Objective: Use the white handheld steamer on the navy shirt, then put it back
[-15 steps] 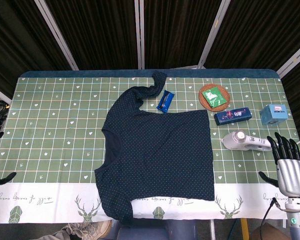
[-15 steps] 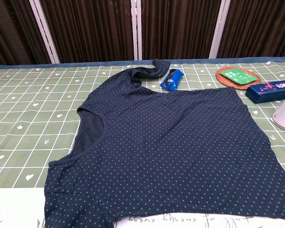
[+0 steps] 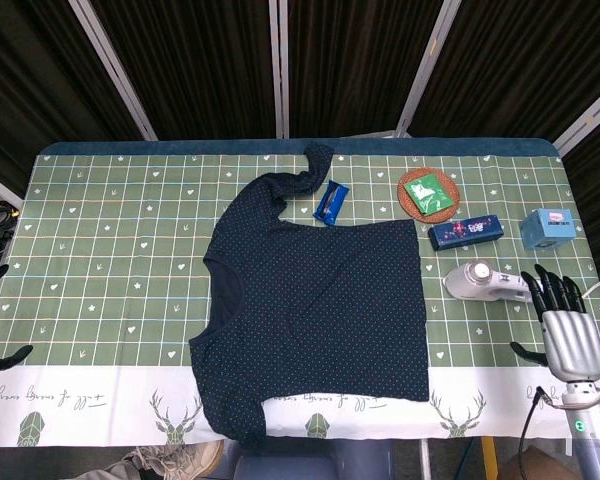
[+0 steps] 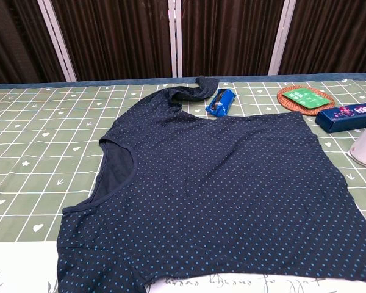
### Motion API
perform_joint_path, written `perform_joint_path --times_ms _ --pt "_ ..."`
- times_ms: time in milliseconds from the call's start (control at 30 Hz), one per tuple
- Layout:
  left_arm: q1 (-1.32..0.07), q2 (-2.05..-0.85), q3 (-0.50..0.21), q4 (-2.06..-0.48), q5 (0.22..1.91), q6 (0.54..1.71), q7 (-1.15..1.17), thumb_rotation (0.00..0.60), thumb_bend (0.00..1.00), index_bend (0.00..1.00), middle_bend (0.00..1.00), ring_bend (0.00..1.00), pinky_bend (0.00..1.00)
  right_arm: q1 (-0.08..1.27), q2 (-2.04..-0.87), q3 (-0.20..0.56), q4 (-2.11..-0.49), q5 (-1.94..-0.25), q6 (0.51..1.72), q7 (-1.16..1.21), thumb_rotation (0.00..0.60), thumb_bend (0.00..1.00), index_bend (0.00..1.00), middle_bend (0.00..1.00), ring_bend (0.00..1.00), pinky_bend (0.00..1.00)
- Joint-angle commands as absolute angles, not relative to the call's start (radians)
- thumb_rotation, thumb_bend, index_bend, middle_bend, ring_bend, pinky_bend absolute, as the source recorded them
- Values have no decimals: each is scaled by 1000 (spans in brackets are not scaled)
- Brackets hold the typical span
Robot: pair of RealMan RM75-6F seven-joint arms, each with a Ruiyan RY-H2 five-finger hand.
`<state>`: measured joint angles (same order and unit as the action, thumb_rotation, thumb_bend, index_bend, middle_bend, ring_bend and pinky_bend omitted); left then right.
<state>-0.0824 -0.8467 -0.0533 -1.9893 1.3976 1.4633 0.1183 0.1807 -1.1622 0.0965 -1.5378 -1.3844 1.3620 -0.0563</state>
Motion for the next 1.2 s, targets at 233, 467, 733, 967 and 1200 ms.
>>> perform_joint_path --times_ms 233,467,733,967,1200 --pt "-109 -878 -71 -1976 1336 1429 173 600 0 0 0 0 0 362 -1330 169 -1112 -1241 1052 -6 600 11 16 196 99 158" --pt "-122 -894 -77 -1966 1299 1411 203 600 0 0 0 0 0 430 -1421 182 -933 -1227 961 5 600 160 80 224 111 158" --pt "-124 -899 -81 -1963 1287 1412 209 600 0 0 0 0 0 470 -1459 174 -853 -1228 889 2 600 220 96 236 117 164" --pt "-126 -900 -80 -1962 1285 1409 211 600 0 0 0 0 0 489 -1505 180 -795 -1218 868 0 600 331 124 256 129 183" --pt "-127 -902 -80 -1958 1283 1409 212 600 0 0 0 0 0 501 -1534 185 -760 -1214 850 19 600 460 176 311 174 214"
